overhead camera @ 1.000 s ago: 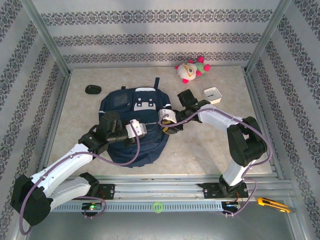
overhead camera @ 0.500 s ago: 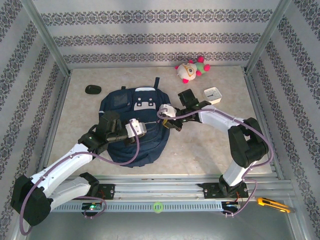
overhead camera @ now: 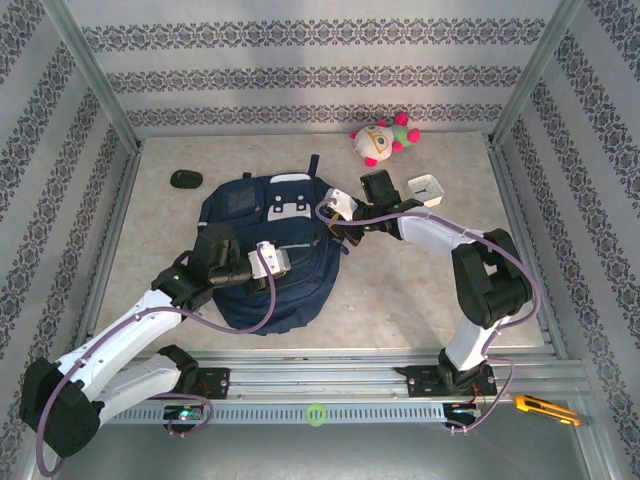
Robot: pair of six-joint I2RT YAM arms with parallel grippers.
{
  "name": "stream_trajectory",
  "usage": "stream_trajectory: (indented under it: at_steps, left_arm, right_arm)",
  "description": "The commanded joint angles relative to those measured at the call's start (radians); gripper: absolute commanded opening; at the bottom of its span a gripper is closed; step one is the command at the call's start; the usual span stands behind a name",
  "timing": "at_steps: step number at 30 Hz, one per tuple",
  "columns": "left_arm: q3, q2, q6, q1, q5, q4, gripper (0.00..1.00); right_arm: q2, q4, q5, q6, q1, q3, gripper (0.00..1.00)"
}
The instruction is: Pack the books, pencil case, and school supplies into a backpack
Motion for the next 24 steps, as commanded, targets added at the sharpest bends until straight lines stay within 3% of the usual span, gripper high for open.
stream_trajectory:
  at_steps: [1,4,7,10,24]
  left_arm:
    - [-0.004,-0.047,-0.014,0.008,0.076,0.023,0.00]
    - [-0.025,-0.034,-0.029,0.009,0.082,0.063,0.00]
    - [-0.028,-0.013,-0.038,0.008,0.080,0.078,0.00]
    - [-0.032,-0.011,-0.037,0.007,0.082,0.092,0.00]
    - [-0.034,-0.017,-0.050,0.008,0.063,0.137,0.00]
  right_arm:
    - [-0.074,0.058,0.093,-0.061,-0.050,-0.042,0.21]
    - [-0.189,-0.011,-0.023,-0.160,-0.051,-0.099,0.42]
    - [-0.267,-0.094,-0.182,-0.210,-0.041,-0.126,0.51]
    - [-0.281,-0.160,-0.277,-0.245,-0.008,-0.124,0.53]
    - [-0.102,-0.378,-0.329,-0.304,0.121,0.031,0.49]
